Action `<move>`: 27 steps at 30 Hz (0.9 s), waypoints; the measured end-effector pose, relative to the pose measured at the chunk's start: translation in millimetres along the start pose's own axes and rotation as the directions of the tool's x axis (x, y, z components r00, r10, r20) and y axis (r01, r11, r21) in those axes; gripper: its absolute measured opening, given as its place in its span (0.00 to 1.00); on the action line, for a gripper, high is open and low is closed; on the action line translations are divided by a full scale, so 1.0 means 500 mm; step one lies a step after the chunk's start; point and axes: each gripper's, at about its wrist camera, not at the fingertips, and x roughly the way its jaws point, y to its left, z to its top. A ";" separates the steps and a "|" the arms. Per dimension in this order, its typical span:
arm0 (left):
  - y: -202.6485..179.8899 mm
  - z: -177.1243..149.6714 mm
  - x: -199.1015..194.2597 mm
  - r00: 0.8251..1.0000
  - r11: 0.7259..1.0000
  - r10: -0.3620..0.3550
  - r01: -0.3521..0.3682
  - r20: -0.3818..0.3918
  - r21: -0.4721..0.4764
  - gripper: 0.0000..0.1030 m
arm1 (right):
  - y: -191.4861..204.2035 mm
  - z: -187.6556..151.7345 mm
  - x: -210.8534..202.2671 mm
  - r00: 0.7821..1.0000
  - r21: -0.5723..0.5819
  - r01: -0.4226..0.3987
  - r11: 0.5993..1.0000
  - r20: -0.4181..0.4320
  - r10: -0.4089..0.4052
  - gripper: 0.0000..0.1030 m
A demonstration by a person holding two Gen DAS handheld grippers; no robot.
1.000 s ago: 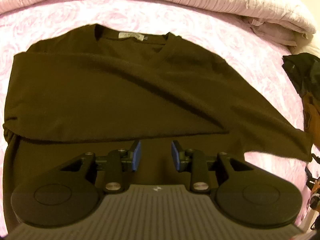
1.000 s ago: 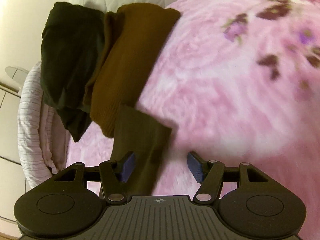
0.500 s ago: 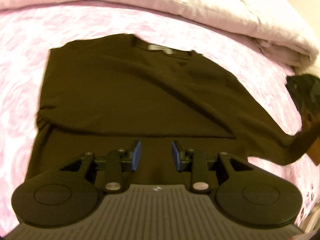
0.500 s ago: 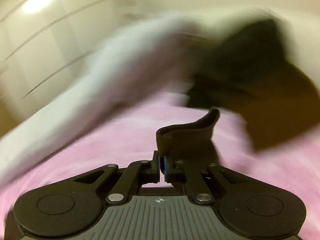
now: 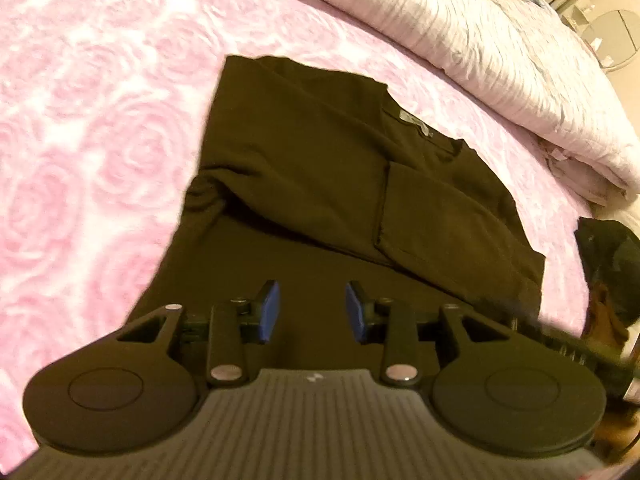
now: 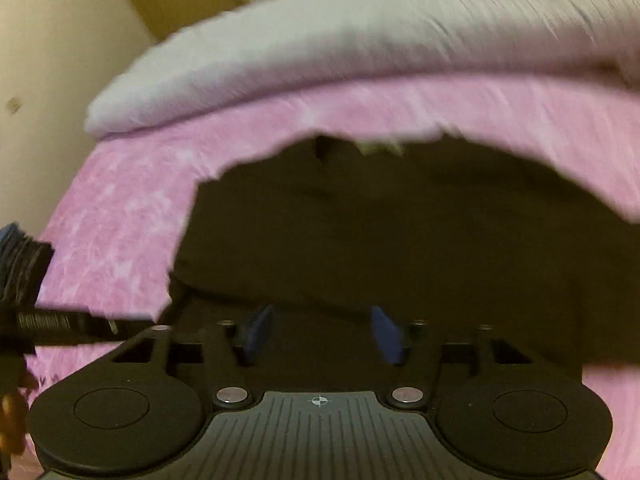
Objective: Fold clothes
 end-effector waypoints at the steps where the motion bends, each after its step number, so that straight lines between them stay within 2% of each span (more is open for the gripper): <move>1: 0.008 0.002 0.003 1.000 1.000 -0.010 0.010 -0.004 -0.009 0.30 | -0.025 -0.011 0.000 1.000 0.047 0.013 0.999 -0.018 -0.012 0.59; 3: -0.009 0.004 0.032 0.998 0.998 -0.056 0.056 -0.021 -0.010 0.31 | -0.089 -0.027 -0.007 0.998 0.167 0.056 0.984 -0.048 -0.049 0.59; 5: -0.033 0.008 0.069 0.993 0.993 -0.111 0.110 -0.039 -0.030 0.31 | -0.158 -0.047 -0.026 0.995 0.317 0.093 0.944 -0.062 -0.077 0.59; 7: -0.051 0.013 0.105 0.987 0.987 -0.153 0.150 -0.042 -0.064 0.32 | -0.227 -0.067 -0.052 0.993 0.471 0.120 0.874 -0.056 -0.106 0.59; 9: -0.066 0.016 0.139 0.983 0.979 -0.181 0.177 -0.032 -0.100 0.33 | -0.294 -0.091 -0.084 0.991 0.607 0.125 0.785 -0.041 -0.125 0.59; 12: -0.085 0.018 0.174 0.984 0.978 -0.179 0.180 0.019 -0.110 0.33 | -0.370 -0.112 -0.119 0.990 0.720 0.106 0.686 -0.012 -0.140 0.59; 16: -0.097 0.025 0.207 0.992 0.988 -0.124 0.126 0.033 -0.091 0.33 | -0.429 -0.115 -0.143 0.986 0.732 0.123 0.670 -0.013 -0.166 0.59; 19: -0.105 0.029 0.232 0.996 0.993 -0.082 0.086 0.043 -0.079 0.34 | -0.456 -0.127 -0.151 0.985 0.727 0.123 0.676 -0.009 -0.170 0.59; 22: -0.099 0.021 0.253 0.999 0.993 -0.037 0.041 0.033 -0.113 0.33 | -0.477 -0.141 -0.145 0.988 0.737 0.108 0.667 -0.005 -0.154 0.59; 27: -0.094 0.010 0.261 0.997 0.983 -0.030 0.043 0.072 -0.179 0.34 | -0.492 -0.146 -0.136 0.992 0.731 0.094 0.676 -0.008 -0.129 0.59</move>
